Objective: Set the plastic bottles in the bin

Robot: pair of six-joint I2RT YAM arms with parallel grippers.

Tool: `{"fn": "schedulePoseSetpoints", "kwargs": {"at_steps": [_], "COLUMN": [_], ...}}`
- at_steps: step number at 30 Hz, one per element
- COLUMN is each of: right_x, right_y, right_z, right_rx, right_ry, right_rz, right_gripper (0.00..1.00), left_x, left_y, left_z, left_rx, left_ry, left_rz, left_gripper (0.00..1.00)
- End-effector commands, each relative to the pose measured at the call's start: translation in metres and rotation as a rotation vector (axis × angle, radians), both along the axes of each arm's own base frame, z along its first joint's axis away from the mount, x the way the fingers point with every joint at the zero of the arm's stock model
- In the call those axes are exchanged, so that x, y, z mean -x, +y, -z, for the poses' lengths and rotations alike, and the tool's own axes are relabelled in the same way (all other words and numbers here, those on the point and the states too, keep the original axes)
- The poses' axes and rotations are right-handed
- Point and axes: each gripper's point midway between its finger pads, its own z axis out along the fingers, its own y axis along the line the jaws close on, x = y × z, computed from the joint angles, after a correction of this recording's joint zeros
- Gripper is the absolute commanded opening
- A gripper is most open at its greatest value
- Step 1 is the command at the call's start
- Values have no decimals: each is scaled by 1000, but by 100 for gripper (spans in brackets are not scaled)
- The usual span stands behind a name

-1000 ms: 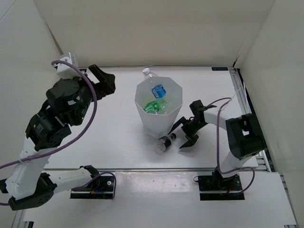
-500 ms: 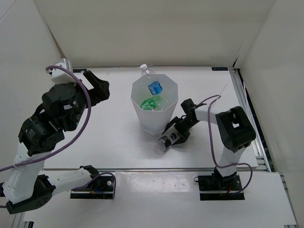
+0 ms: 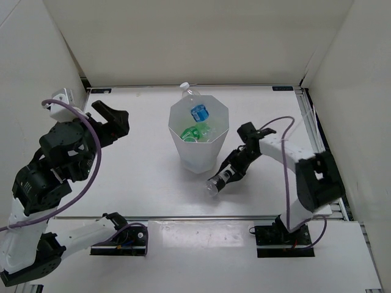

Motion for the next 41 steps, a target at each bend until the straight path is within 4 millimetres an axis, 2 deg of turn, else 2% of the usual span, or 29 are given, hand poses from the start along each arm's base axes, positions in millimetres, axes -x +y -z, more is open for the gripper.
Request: {"fn": "schedulePoseSetpoints", "kwargs": {"at_steps": [1,2,5,7,8,10,11,12,13,14,16,17,19,20,21,22,23,24,30,31,32,34,36,39,41], "right_x": [-6,-8,-19,-29,-35,-50,-63,-72,-81,-97,-111,-115,-127,-127,-128,-128,-127,-126,-94,-94,-89,-84,-79,-78,-76], "right_y": [-16,-18,-21,-20,-20,-24,-22,-22,-23,-19,-8,-5,-4,2,5,7,5,3,-39,-46,-48,-65,-76,-97,-110], "right_z": [-84,-101,-184,-221,-251,-280,-283,-307,-311,-305,-312,-312,-307,-308,-308,-307,-305,-307,-337,-331,-330,-330,-317,-303,-302], "right_rx": [3,3,-63,-103,-129,-118,-96,-102,-74,-44,-2,23,105,99,100,97,105,116,154,160,139,163,191,269,329], "right_ry": [-198,-246,-521,-655,-733,-848,-882,-964,-989,-983,-1052,-1073,-1103,-1123,-1137,-1154,-1151,-1159,-1273,-1251,-1247,-1247,-1221,-1210,-1216], "right_rz": [-24,-18,16,59,84,115,94,97,98,83,-1,-28,-85,-116,-145,-182,-199,-204,-195,-185,-197,-162,-148,-131,-115], "right_gripper": [22,21,20,20,20,20,20,20,20,20,20,20,22,25,49,68,82,100,100,100,100,100,100,100,100], "left_x": [-2,-2,-5,-6,-8,-8,-9,-11,-11,-13,-15,-15,-17,-16,-15,-13,-12,-13,-2,-1,1,3,8,11,11], "left_y": [7,8,8,8,6,5,5,3,3,0,-2,-2,-4,-3,-2,-1,-1,-2,-4,-3,-2,4,14,23,28], "left_z": [9,15,29,39,46,53,57,59,59,64,66,63,71,69,71,75,77,86,136,142,150,170,190,202,204], "left_rx": [-16,-17,-12,-20,-24,-30,-38,-45,-45,-60,-68,-62,-91,-91,-90,-76,-66,-73,-63,-67,-70,-82,-124,-134,-144], "left_ry": [7,15,40,63,76,93,100,106,106,121,128,122,149,149,157,173,180,198,339,356,379,415,454,466,461], "left_rz": [-42,-52,-77,-92,-94,-97,-97,-98,-98,-98,-98,-98,-99,-99,-102,-111,-116,-120,-137,-145,-158,-205,-257,-318,-347], "left_gripper": [100,100,100,100,100,100,100,100,100,100,100,100,100,100,100,100,100,100,100,100,100,100,100,100,100]}}
